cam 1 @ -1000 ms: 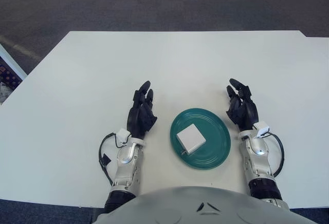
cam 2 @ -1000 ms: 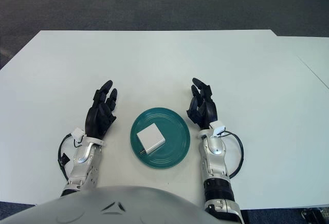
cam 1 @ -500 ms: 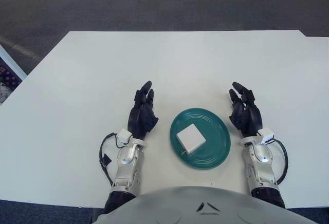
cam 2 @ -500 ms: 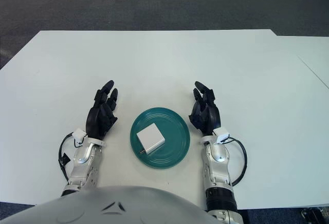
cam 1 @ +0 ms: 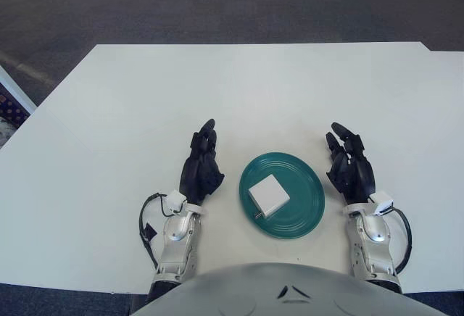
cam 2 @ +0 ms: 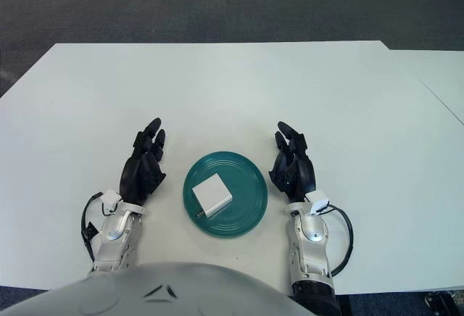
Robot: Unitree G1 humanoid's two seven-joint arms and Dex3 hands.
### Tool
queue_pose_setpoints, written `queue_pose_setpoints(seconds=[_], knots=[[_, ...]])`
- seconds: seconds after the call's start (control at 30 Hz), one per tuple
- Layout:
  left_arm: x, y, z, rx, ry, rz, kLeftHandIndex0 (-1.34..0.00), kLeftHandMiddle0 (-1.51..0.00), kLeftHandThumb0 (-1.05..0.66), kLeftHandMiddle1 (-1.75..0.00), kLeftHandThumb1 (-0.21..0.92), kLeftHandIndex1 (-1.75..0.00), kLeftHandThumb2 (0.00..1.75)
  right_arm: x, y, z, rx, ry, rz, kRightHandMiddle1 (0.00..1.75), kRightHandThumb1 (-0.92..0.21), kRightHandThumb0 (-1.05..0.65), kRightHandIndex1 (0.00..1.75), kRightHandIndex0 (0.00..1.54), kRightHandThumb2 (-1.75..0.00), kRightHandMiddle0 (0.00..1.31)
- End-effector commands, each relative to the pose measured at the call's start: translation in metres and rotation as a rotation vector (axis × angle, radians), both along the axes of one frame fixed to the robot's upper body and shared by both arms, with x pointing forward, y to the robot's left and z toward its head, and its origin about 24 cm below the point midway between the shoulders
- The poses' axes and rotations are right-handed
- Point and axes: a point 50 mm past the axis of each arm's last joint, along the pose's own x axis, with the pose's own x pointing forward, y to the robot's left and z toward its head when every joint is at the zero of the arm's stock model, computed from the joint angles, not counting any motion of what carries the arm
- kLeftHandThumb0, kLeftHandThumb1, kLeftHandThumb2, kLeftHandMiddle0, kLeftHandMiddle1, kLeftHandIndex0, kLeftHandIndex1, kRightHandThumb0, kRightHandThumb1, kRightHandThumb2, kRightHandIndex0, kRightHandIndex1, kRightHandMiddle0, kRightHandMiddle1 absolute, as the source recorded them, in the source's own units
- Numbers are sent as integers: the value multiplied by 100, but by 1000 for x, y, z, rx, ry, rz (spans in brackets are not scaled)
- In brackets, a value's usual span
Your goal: Put the charger into the plate.
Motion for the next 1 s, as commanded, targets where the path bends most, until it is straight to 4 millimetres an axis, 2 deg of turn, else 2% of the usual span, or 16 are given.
queue_pose_setpoints(seconds=[0.0,0.23,0.53,0.97], knots=[[-27,2,-30,-15,173,10,0,-15,-101,-1,92,-48,97,-16,-1,-22,40,138,-21,64,-92,-68,0,15,-81,0],[-27,2,-29,-36,182,11,0,-17,-102,-2,92,-54,96,-17,-2,-21,39,143,-28,65,-92,-67,0,15,-81,0],[-30,2,-29,-55,190,6,0,-16,-100,-1,92,-52,96,-17,-2,-21,46,155,-51,65,-92,-67,0,16,-82,0],[-31,6,-30,-137,248,47,0,-25,-99,-3,92,-71,94,-19,1,-21,49,167,-55,61,-92,-67,0,16,-81,0]])
